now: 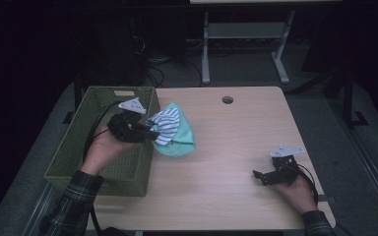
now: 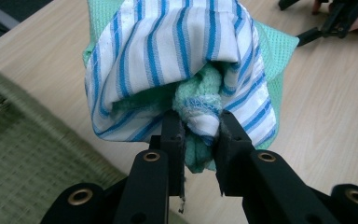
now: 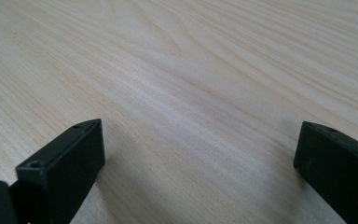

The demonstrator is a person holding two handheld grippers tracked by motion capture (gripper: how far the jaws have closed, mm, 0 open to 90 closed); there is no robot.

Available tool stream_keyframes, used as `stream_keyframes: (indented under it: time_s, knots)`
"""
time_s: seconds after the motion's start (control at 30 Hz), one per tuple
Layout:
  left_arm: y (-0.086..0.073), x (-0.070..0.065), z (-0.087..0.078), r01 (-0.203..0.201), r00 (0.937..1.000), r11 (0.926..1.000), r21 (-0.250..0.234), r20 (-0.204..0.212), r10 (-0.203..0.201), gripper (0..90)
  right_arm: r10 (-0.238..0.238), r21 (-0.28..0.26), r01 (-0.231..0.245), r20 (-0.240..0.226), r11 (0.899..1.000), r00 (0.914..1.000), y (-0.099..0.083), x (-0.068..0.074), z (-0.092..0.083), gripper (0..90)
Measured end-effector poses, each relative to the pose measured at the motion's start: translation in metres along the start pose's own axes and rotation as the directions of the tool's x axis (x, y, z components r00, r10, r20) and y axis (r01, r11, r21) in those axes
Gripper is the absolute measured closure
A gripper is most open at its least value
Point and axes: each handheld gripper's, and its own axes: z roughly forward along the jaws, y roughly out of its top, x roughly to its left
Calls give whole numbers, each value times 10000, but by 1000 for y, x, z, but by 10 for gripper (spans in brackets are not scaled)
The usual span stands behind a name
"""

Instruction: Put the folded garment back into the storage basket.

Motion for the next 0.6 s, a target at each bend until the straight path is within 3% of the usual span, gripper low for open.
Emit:
stream_keyframes:
  time_s: [0.3, 0.6]
  knots:
    - [-17, 18, -21, 589, 9973, 9981, -185, -424, -596, 752, 6, -1, -6, -2, 10000, 10000, 0, 0, 0, 14]
    - [-34, 33, -39, 1206, 9889, 9917, -442, -821, -1239, 751, 3, -3, -3, 3, 10000, 10000, 0, 0, 0, 14]
